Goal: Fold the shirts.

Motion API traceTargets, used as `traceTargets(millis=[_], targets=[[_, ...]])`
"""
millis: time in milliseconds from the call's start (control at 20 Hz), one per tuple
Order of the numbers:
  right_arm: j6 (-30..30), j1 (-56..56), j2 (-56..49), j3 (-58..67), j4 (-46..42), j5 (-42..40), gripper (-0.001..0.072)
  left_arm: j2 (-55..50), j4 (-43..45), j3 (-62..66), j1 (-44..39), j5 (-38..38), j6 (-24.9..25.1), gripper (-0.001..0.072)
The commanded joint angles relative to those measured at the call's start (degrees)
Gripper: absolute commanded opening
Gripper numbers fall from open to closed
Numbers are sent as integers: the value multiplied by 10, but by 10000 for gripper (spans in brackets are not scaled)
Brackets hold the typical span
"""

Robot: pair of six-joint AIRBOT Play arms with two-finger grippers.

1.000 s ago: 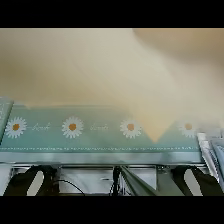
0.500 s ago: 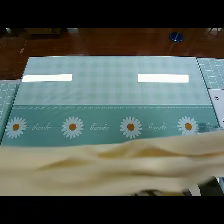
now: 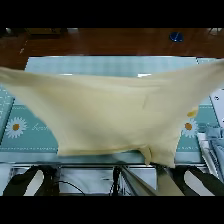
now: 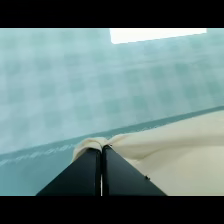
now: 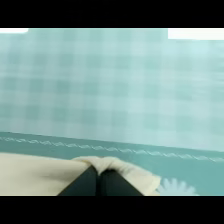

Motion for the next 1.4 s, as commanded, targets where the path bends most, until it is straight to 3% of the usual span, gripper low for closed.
traceTargets(millis=[0, 200, 400, 550, 750, 850, 1150, 1250, 1350], targets=[[-3, 1, -138, -11, 57, -66, 19, -147, -29, -34, -37, 115, 35, 19], [-18, 1, -257, -11, 52, -133, 20, -301, -28, -32, -51, 176, 35, 20], [-39, 1, -336, -11, 63, -235, 19, -386, -29, -32, -52, 279, 36, 19], [-60, 4, -380, -11, 79, -278, 20, -417, -34, -32, -67, 363, 56, 20], [-122, 28, -422, -11, 43, -337, 20, -452, -34, -32, -106, 451, 120, 20], [-129, 36, -439, -11, 30, -364, 20, -466, -33, -32, -120, 458, 156, 20], [-171, 36, -466, -11, -15, -388, 20, -496, -31, -32, -105, 458, 151, 20], [-162, 32, -460, -11, -44, -333, 20, -493, -28, -31, -87, 413, 146, 20], [-131, 28, -456, -11, -42, -246, 20, -492, -28, -23, -77, 319, 117, 20]])
